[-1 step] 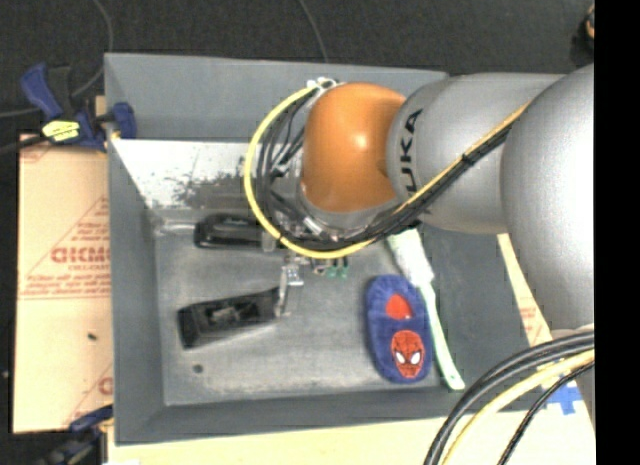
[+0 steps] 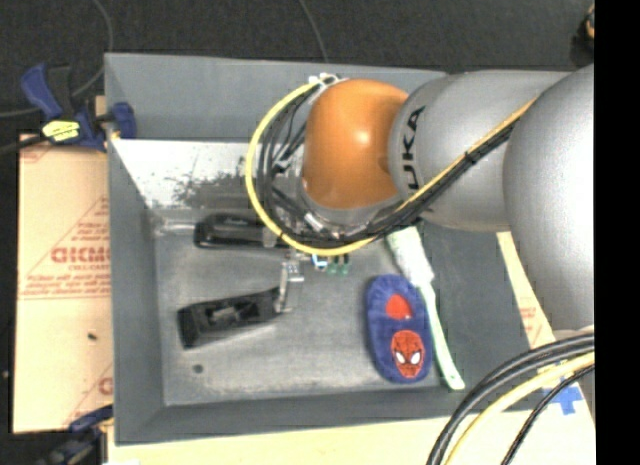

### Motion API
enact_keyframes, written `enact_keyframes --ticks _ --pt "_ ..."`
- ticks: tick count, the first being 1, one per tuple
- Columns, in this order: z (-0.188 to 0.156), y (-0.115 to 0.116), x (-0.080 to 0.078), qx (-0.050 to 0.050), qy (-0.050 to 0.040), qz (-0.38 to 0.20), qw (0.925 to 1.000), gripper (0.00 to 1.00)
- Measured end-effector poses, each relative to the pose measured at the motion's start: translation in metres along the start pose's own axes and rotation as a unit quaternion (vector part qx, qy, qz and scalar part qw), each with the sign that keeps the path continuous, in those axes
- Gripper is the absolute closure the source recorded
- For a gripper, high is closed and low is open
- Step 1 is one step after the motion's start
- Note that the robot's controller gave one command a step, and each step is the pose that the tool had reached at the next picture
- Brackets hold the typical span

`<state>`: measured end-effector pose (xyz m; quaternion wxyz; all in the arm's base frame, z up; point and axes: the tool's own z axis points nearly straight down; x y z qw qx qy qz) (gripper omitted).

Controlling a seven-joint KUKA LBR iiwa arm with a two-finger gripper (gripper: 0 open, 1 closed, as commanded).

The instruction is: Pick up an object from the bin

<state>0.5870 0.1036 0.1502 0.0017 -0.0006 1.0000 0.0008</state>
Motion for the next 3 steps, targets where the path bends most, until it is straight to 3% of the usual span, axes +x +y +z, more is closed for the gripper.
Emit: enact_keyframes --ticks 1,2,3 --pt "0.080 0.035 0.018 0.003 0.0072 -0.039 0.9992 0.00" --pt "0.025 0.036 0.023 0.000 -0.0037 -0.055 0.9985 0.00" --pt "0.049 0.055 0.023 0.002 0.0034 -0.019 0.9998 0.00"
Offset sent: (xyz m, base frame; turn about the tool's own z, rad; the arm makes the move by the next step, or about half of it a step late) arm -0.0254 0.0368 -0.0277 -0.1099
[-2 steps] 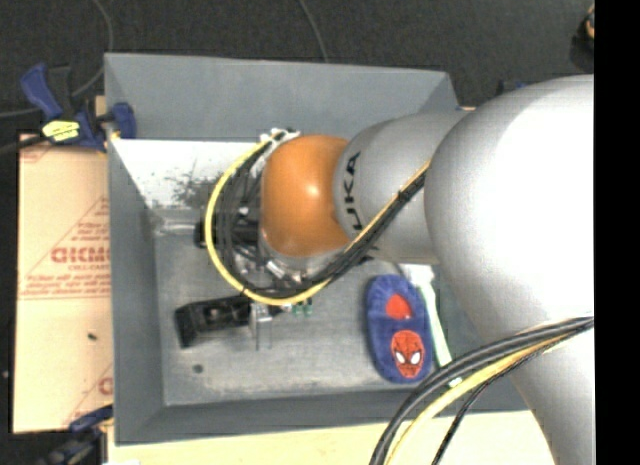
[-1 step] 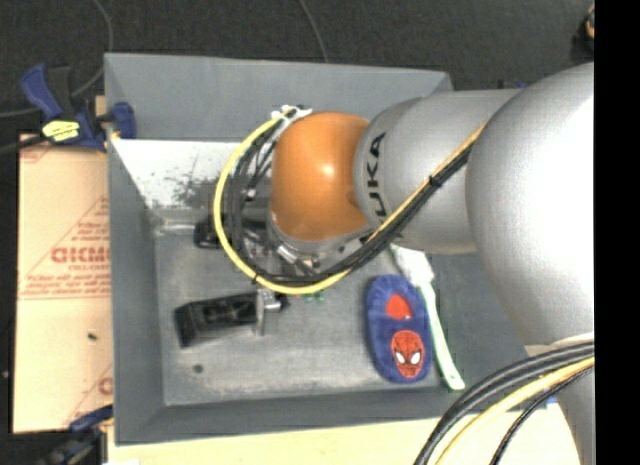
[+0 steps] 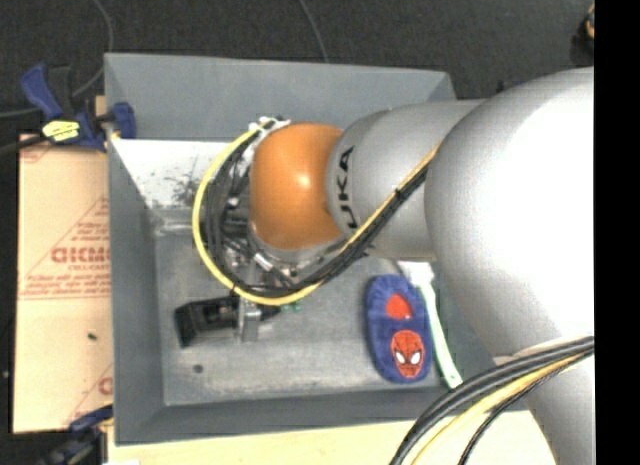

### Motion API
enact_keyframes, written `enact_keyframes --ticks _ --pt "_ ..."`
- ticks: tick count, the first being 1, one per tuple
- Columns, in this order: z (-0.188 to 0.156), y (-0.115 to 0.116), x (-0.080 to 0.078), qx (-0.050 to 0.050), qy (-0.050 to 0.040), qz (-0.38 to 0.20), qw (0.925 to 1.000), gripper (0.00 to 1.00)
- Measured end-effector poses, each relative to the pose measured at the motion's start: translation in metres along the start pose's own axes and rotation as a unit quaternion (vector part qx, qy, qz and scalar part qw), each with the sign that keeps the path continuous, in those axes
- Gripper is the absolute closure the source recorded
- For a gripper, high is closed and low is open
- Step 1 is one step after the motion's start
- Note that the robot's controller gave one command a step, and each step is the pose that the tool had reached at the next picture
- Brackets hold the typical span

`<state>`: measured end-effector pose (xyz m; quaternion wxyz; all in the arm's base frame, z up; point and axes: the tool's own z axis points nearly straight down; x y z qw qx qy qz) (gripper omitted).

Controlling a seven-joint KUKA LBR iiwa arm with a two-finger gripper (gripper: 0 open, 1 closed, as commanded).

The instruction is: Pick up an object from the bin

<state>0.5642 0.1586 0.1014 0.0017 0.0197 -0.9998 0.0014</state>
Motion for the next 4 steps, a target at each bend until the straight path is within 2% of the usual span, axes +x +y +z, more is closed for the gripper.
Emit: enact_keyframes --ticks 1,2,4 --pt "0.031 -0.010 -0.004 -0.002 -0.0081 -0.039 0.9992 0.00" --pt "0.031 -0.012 0.006 -0.001 -0.0007 0.024 0.9997 1.00" --pt "0.028 -0.012 0.007 -0.001 0.0000 0.024 0.9997 1.00"
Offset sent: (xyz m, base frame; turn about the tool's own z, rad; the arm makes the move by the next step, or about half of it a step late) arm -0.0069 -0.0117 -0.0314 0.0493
